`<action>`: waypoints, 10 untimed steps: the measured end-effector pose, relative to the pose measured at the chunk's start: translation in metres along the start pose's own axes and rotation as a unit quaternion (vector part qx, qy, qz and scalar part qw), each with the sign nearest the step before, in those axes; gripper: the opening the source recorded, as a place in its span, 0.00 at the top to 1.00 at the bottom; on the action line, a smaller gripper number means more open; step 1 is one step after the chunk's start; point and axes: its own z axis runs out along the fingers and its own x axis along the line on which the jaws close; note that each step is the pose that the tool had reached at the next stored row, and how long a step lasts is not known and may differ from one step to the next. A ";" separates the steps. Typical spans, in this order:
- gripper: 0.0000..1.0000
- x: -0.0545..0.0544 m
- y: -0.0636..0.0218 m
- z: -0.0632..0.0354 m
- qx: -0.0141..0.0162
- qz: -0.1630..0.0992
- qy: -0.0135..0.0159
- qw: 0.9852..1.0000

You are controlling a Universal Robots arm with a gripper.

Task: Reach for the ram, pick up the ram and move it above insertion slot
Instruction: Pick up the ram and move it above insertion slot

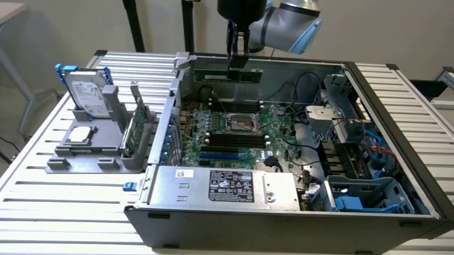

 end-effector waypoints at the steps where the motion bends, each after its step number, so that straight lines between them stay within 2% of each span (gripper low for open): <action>1: 0.86 -0.002 -0.0030 0.0011 0.000 0.000 0.000 1.000; 7: 0.86 -0.007 -0.0213 0.0037 0.000 0.002 0.000 1.000; 10: 0.86 -0.008 -0.0252 0.0036 0.000 0.006 0.000 1.000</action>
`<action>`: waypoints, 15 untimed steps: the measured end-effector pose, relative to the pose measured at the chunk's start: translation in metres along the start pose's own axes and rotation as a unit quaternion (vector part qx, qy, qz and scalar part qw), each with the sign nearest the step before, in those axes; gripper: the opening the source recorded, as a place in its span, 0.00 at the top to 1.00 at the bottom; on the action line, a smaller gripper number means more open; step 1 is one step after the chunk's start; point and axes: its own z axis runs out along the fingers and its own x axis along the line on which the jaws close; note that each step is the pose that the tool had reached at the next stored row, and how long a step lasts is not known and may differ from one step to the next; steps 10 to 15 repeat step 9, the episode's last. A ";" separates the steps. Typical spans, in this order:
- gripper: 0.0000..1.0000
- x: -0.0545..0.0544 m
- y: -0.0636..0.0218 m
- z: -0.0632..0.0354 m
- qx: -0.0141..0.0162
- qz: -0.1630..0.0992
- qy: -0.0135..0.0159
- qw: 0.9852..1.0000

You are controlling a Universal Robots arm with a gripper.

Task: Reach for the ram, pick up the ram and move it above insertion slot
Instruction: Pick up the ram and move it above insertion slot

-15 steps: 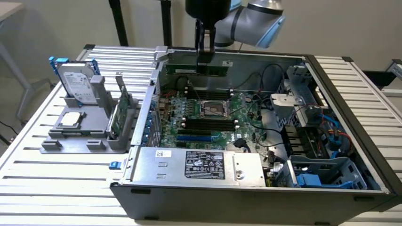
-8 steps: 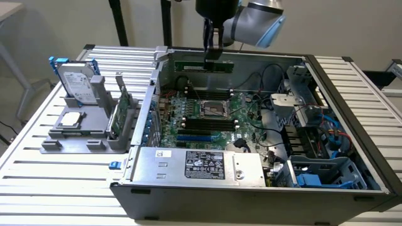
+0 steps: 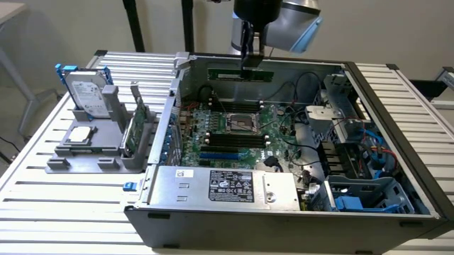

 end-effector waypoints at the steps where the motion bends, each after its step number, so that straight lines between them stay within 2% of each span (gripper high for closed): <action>1: 0.86 0.000 -0.0006 0.0000 0.000 0.002 0.000 1.000; 15: 0.86 0.000 -0.0007 0.0001 0.000 0.003 0.000 1.000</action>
